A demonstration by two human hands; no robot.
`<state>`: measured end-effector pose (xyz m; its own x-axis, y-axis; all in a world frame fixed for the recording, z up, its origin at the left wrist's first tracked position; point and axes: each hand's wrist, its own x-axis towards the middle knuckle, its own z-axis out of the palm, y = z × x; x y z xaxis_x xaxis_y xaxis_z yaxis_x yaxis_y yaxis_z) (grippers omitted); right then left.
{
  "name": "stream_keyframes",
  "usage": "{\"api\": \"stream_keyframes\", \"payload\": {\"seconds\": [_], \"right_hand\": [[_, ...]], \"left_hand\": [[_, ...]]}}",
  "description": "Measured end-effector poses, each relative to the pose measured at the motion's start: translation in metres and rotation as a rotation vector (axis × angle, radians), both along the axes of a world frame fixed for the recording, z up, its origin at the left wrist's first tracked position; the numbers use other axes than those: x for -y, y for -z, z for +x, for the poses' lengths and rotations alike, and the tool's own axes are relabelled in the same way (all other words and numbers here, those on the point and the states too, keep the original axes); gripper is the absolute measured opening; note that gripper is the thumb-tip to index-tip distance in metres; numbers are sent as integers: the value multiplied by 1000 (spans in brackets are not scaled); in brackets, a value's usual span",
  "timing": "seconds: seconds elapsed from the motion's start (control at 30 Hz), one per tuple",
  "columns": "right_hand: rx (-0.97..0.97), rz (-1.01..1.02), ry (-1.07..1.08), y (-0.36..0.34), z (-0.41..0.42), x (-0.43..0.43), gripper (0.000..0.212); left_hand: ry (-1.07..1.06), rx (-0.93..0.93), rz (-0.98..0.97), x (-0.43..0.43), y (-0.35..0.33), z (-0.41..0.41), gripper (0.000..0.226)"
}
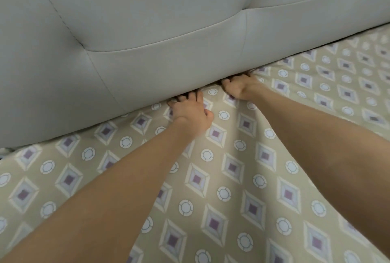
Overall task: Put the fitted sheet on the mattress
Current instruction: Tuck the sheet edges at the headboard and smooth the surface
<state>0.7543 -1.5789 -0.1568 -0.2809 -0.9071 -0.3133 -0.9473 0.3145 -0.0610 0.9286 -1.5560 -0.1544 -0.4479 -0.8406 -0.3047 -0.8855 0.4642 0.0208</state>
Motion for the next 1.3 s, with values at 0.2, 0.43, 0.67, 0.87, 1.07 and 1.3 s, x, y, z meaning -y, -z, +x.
{"api": "stream_keyframes", "payload": {"seconds": [0.2, 0.43, 0.67, 0.87, 1.07, 1.3], "right_hand": [[77, -455, -90, 12, 0, -46, 49], [-78, -392, 202, 5, -45, -64, 47], [-82, -97, 181, -1, -74, -32, 53], [-175, 14, 228, 1, -72, -9, 63], [-166, -153, 211, 13, -59, -16, 56], [-76, -286, 136, 20, 2, -38, 45]], "left_hand": [[-45, 57, 17, -11, -4, -4, 67], [227, 68, -113, -26, -4, -18, 82], [188, 79, -15, -9, -11, -44, 90], [179, -26, 91, 14, -8, -46, 94], [114, -160, 178, 20, -1, -34, 96], [-87, -292, 50, 16, 9, 45, 66]]}}
